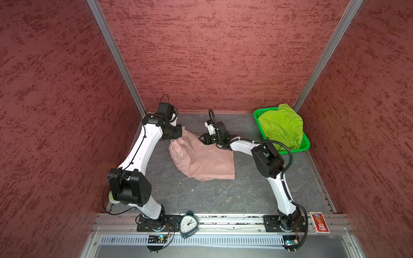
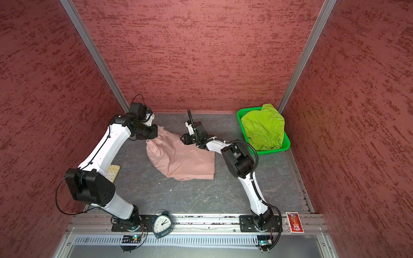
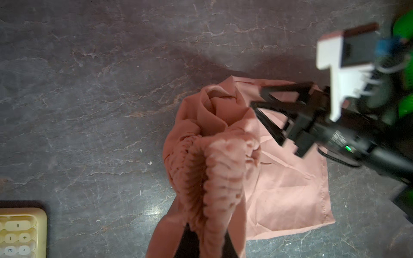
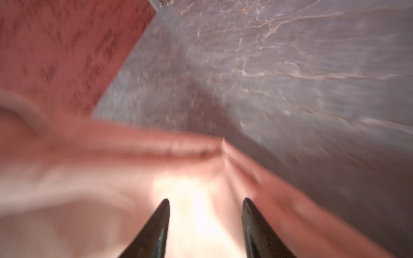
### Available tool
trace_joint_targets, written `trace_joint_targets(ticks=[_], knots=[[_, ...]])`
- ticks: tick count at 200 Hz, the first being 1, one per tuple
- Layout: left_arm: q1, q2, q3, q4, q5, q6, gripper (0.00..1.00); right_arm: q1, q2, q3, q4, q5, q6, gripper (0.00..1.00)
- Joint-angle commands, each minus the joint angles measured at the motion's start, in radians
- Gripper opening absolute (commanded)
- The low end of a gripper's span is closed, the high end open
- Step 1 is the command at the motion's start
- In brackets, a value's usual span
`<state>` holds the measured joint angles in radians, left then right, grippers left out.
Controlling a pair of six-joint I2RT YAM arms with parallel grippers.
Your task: Fold and stack the shorts
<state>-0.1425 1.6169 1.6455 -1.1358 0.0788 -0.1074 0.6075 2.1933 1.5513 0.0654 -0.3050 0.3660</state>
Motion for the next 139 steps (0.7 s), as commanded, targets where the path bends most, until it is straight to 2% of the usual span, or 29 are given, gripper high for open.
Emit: trace_joint_targets(ticks=[1, 22, 40, 66, 101, 139], knots=[[-0.034, 0.030, 0.076, -0.036, -0.054, -0.023, 0.02, -0.013, -0.232, -0.174, -0.099, 0.153, -0.045, 0.58], [-0.066, 0.059, 0.114, -0.052, -0.058, -0.036, 0.02, -0.014, -0.414, -0.375, -0.268, 0.250, -0.061, 0.55], [-0.078, 0.071, 0.135, -0.075, -0.079, -0.029, 0.02, -0.014, -0.533, -0.540, -0.309, 0.216, -0.023, 0.53], [-0.076, 0.091, 0.166, -0.120, -0.142, 0.001, 0.02, -0.001, -0.647, -0.719, -0.260, 0.177, 0.063, 0.49], [-0.042, 0.110, 0.218, -0.172, -0.257, 0.034, 0.00, 0.075, -0.596, -0.752, -0.216, 0.183, 0.073, 0.32], [-0.004, 0.107, 0.269, -0.207, -0.263, 0.057, 0.00, 0.189, -0.459, -0.676, -0.180, 0.171, 0.075, 0.23]])
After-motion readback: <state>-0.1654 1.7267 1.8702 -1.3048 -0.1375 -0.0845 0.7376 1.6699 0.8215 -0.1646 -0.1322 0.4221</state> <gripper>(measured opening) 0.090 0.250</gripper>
